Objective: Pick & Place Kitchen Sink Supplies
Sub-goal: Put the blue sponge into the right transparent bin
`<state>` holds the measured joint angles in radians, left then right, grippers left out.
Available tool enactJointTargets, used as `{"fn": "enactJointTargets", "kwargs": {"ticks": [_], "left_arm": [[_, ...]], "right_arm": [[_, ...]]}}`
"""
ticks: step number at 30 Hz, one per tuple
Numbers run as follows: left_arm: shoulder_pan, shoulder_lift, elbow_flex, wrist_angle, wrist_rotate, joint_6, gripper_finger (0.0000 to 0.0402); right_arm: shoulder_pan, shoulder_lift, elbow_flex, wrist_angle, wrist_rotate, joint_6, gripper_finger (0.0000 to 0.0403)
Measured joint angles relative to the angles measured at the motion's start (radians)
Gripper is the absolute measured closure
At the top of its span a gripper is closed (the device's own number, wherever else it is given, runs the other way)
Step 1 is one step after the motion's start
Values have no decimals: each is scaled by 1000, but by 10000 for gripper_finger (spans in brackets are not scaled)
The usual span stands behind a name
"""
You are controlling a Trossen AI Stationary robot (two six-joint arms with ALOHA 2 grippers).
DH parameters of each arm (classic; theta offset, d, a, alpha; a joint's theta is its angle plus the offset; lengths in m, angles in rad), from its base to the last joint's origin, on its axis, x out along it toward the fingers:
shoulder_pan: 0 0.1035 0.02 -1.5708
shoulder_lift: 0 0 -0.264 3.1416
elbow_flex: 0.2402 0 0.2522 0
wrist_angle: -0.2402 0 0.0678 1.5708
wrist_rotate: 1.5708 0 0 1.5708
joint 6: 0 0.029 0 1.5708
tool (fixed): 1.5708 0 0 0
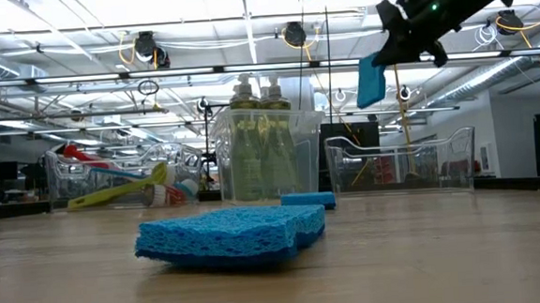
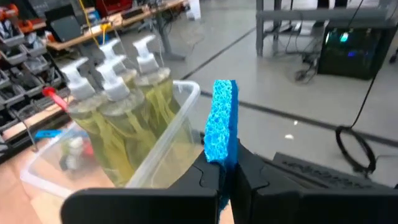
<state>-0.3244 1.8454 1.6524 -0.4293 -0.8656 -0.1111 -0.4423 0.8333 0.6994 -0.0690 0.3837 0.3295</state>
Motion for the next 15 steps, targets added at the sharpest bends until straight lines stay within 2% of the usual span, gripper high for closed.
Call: {"fn": "enactJointTargets", "kwargs": {"ticks": [3, 5, 9, 15], "left_arm": [[9, -13, -1, -82, 51, -101, 240], [23, -22, 0, -116, 134, -143, 243], [45, -46, -1, -152, 277, -145, 247], [57, -82, -6, -163, 299, -122, 241]], "right_arm": [[-45, 29, 0, -7, -68, 2, 402], [-70, 49, 0, -18, -101, 3, 402], [-114, 91, 0, -16, -157, 8, 402], [-167, 158, 0, -12, -242, 15, 402]]}}
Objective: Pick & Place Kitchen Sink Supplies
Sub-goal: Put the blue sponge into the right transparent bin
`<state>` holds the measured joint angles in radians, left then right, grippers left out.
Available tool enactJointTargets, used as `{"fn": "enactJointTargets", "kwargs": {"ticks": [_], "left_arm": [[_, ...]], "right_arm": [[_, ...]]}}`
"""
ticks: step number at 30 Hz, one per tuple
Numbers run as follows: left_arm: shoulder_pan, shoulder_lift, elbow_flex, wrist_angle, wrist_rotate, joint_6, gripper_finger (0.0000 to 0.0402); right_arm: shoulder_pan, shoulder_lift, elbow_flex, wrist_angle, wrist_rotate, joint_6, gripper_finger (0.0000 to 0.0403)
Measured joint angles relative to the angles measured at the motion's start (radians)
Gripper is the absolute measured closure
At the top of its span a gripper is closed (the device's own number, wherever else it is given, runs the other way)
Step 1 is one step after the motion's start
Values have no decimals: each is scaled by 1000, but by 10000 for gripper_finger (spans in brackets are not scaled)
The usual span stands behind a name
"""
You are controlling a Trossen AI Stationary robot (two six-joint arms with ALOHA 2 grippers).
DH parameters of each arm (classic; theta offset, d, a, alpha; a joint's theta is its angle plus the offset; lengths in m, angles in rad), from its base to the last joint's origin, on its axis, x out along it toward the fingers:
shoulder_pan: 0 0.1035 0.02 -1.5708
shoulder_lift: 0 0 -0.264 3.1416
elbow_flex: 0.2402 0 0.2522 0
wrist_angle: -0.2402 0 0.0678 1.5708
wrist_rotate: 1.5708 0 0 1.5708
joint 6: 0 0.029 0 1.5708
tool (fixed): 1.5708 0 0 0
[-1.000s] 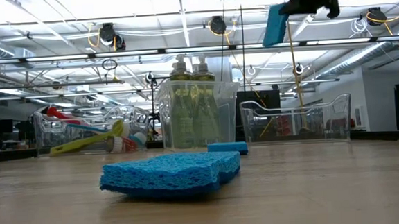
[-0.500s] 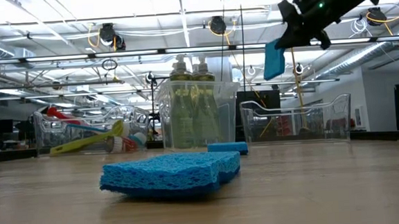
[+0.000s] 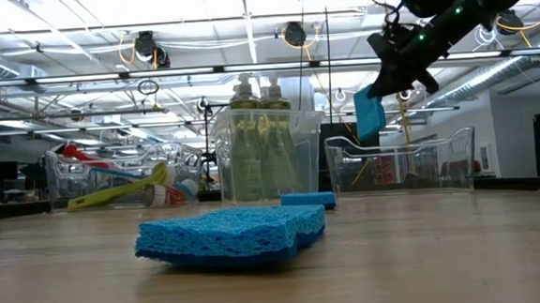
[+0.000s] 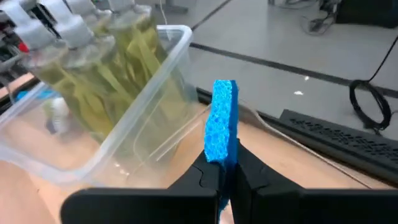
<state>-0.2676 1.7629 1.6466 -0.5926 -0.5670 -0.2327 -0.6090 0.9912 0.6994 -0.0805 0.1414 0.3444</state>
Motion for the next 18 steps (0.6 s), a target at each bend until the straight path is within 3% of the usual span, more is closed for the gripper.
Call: {"fn": "enactJointTargets", "kwargs": {"ticks": [7, 18], "left_arm": [[4, -105, -124, 76, 51, -10, 222], [-29, -374, -494, 322, 42, -63, 199]], "right_arm": [[-47, 68, 1, 4, -68, 3, 402], [-103, 136, 1, 14, -138, 2, 402]]}}
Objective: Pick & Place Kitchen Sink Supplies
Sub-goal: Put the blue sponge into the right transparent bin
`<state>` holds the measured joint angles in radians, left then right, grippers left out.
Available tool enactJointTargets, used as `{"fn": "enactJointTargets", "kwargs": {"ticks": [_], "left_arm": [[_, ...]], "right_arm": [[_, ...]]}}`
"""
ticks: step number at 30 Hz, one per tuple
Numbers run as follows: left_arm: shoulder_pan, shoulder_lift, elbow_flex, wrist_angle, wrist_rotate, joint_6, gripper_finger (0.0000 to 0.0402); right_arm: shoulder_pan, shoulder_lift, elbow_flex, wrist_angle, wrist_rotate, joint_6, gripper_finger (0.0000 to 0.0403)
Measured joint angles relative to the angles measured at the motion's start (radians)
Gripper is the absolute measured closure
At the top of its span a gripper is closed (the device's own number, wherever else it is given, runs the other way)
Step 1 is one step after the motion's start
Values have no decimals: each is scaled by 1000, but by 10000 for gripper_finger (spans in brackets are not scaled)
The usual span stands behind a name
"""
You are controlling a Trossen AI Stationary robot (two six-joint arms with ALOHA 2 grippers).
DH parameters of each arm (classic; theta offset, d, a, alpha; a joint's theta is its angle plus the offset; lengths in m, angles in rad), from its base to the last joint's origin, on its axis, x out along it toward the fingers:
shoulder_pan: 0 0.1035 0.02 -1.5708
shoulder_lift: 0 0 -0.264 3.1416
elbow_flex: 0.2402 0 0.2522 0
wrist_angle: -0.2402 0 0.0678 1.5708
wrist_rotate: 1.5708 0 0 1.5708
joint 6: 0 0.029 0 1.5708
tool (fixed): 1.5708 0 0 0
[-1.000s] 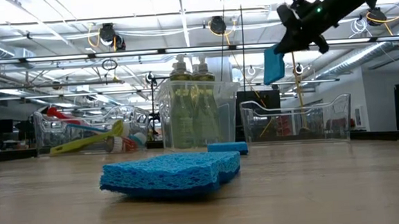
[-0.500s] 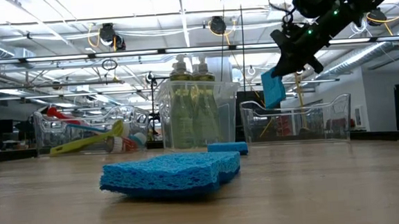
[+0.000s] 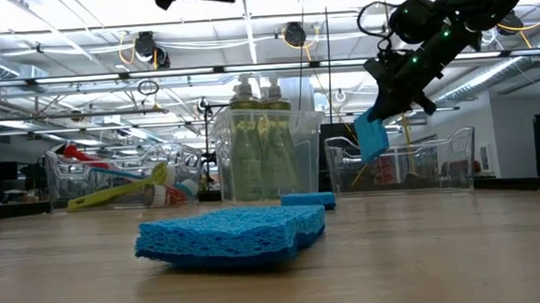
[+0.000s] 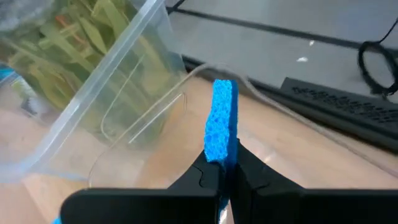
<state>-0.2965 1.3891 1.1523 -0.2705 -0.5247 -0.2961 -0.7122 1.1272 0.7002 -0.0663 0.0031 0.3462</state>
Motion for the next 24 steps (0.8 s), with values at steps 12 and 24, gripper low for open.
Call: {"fn": "enactJointTargets", "kwargs": {"ticks": [12, 24], "left_arm": [[-65, -231, -269, 153, -22, -29, 192], [-132, -388, -395, 170, -106, -40, 192]], "right_arm": [[-2, 92, 0, 130, -109, 47, 401], [-2, 186, 0, 182, -113, 87, 401]]}}
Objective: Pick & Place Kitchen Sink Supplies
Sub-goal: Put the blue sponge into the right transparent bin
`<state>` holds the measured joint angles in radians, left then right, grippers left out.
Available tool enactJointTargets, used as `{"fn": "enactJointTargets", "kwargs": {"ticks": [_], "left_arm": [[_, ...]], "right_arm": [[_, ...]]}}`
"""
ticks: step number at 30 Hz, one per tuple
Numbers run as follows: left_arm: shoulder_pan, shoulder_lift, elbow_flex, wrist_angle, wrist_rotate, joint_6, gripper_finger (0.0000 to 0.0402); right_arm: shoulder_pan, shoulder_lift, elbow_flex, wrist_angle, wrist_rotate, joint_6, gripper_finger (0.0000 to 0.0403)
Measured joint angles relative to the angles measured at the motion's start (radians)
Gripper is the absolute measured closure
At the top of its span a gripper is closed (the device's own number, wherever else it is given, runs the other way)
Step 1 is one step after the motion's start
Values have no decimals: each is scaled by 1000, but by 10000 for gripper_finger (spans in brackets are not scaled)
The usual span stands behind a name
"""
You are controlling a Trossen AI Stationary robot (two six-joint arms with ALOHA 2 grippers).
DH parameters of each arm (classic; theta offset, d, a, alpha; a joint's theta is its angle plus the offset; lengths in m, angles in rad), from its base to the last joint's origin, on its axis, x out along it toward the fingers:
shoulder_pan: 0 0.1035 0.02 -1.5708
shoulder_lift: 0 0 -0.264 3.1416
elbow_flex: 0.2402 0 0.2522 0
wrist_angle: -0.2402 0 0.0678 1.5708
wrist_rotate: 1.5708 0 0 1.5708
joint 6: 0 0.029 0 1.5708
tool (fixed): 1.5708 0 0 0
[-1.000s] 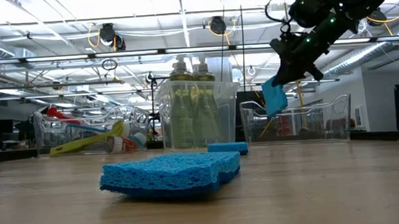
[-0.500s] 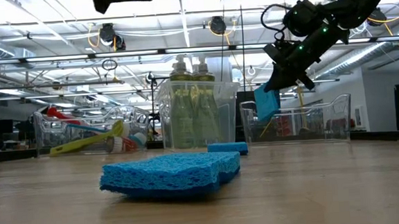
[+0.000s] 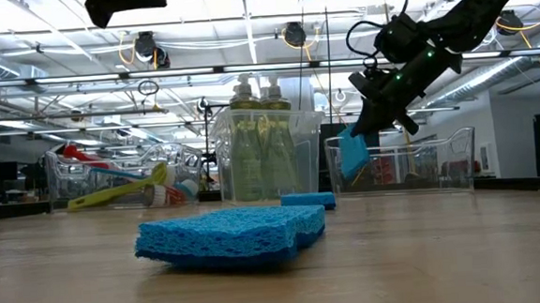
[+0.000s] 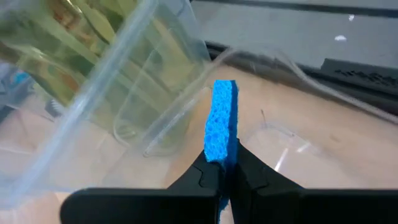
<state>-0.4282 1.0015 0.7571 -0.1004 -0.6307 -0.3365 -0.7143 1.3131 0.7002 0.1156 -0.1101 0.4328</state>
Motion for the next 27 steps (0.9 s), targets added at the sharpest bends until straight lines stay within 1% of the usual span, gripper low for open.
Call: {"fn": "enactJointTargets", "kwargs": {"ticks": [6, 11, 19, 22, 27], "left_arm": [[-5, -47, -51, 5, -7, -40, 192], [-5, -49, -56, 6, -8, -47, 192], [-5, -48, -56, -1, -8, -47, 192], [-5, -48, -56, -3, -8, -50, 192], [-5, -48, -56, -3, -8, -43, 192]], "right_arm": [[0, 39, 0, 16, -3, 1, 401], [0, 72, 0, 65, -46, 23, 401], [0, 97, 0, 71, -52, 35, 400], [0, 96, 0, 78, -52, 35, 391], [0, 96, 0, 75, -52, 35, 363]]}}
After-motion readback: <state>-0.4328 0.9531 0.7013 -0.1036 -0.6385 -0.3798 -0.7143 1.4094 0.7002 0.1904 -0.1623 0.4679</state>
